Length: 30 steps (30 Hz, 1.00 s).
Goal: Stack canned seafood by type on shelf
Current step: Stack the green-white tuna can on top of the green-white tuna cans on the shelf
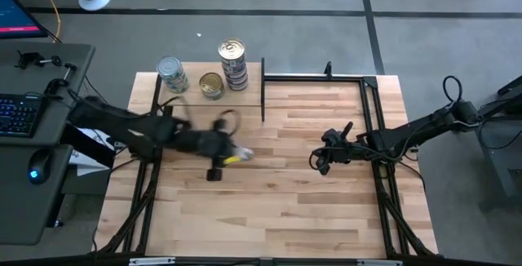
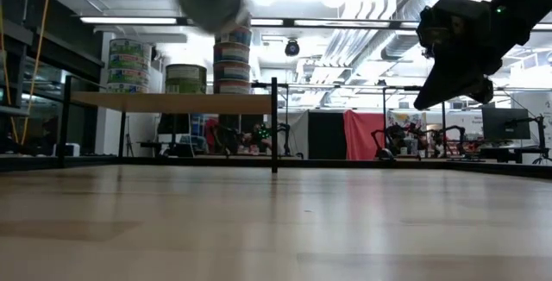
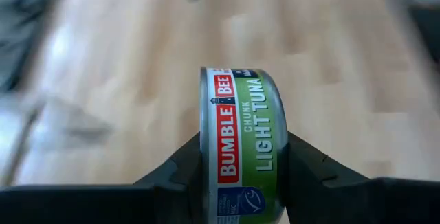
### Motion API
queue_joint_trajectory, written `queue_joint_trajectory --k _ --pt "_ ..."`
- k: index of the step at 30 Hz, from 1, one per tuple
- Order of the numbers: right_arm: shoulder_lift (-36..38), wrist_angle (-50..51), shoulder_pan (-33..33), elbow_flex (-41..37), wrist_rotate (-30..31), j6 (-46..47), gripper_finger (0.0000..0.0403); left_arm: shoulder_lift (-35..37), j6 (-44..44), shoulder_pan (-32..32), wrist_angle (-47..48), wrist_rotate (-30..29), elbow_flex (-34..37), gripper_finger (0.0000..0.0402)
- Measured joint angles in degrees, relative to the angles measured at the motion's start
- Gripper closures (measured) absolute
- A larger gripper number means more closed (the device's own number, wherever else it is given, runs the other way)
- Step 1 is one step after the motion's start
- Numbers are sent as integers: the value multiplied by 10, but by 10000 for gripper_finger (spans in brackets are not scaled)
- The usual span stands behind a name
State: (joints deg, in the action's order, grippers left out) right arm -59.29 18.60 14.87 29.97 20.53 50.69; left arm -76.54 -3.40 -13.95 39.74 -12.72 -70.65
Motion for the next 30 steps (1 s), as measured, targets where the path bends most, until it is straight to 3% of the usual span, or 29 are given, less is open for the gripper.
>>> queue_joint_trajectory --k 3,5,8,11,16,21,26,30 --pt "0 0 0 -6 0 16 403 82 -112 -67 30 -156 82 284" --pt "0 0 0 -8 -1 18 403 126 -177 -109 69 -247 100 284" --pt "0 -1 -2 -8 0 20 403 167 -222 -145 154 -367 81 284" --pt "0 -1 -7 -8 0 19 403 180 -215 -130 261 -452 31 284" --pt "0 -1 -21 -8 2 19 403 172 -158 -33 390 -502 -48 284" --pt "0 -1 -32 -8 6 17 403 173 -20 62 383 -583 -70 284" --pt "0 -3 -34 -8 7 2 403 167 166 132 385 -583 -71 284" --pt "0 -3 -34 -8 7 -4 403 145 257 174 385 -601 -70 284"
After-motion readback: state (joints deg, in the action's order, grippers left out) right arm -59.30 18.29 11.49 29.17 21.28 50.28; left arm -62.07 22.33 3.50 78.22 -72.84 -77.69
